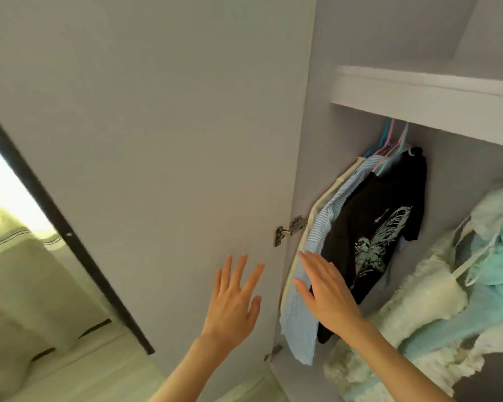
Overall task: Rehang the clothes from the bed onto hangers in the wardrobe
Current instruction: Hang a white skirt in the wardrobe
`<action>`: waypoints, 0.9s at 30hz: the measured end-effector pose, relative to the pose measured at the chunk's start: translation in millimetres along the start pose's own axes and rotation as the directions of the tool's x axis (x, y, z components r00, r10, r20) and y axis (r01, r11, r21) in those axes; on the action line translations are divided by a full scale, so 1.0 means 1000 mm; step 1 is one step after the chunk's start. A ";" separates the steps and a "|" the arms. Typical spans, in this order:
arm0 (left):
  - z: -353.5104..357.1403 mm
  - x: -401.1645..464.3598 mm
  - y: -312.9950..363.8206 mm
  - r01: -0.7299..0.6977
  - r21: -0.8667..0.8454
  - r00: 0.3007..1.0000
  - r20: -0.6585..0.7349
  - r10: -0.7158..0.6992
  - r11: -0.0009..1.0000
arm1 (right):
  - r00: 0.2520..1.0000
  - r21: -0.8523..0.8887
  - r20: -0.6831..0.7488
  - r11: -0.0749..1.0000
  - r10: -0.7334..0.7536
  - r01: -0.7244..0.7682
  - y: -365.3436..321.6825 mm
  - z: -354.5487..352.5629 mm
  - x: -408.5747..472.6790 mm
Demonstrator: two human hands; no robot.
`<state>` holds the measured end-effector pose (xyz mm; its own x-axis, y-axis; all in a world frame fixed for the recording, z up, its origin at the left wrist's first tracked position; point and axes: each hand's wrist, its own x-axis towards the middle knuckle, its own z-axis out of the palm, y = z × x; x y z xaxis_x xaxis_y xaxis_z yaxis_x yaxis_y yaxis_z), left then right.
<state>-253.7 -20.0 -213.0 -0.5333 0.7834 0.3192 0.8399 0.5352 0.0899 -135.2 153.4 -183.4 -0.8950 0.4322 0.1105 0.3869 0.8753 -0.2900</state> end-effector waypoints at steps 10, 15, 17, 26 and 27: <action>-0.059 -0.245 -0.067 0.584 0.032 0.805 0.106 -0.584 0.811 | 0.873 0.229 0.261 0.905 -0.412 0.358 -0.186 0.087 -0.080; -0.103 -0.370 -0.074 0.857 0.083 0.500 0.103 -0.860 0.508 | 0.691 0.398 0.259 0.726 -0.675 0.560 -0.294 0.128 -0.127; -0.116 -0.412 -0.076 0.922 0.096 0.374 0.038 -0.927 0.376 | 0.589 0.415 0.242 0.631 -0.771 0.656 -0.337 0.133 -0.141; -0.142 -0.529 -0.055 0.966 0.116 -0.231 -0.024 -0.973 -0.232 | 0.073 0.538 0.286 0.223 -0.955 0.813 -0.473 0.162 -0.207; -0.145 -0.538 -0.052 0.956 0.107 -0.271 -0.023 -0.962 -0.271 | 0.034 0.551 0.293 0.198 -0.956 0.811 -0.481 0.166 -0.215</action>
<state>3.4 -515.0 -252.7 -0.6618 -0.7343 -0.1510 -0.7488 0.6378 0.1801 -165.9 -396.1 -225.2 -0.4654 -0.8851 0.0024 -0.7713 0.4042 -0.4916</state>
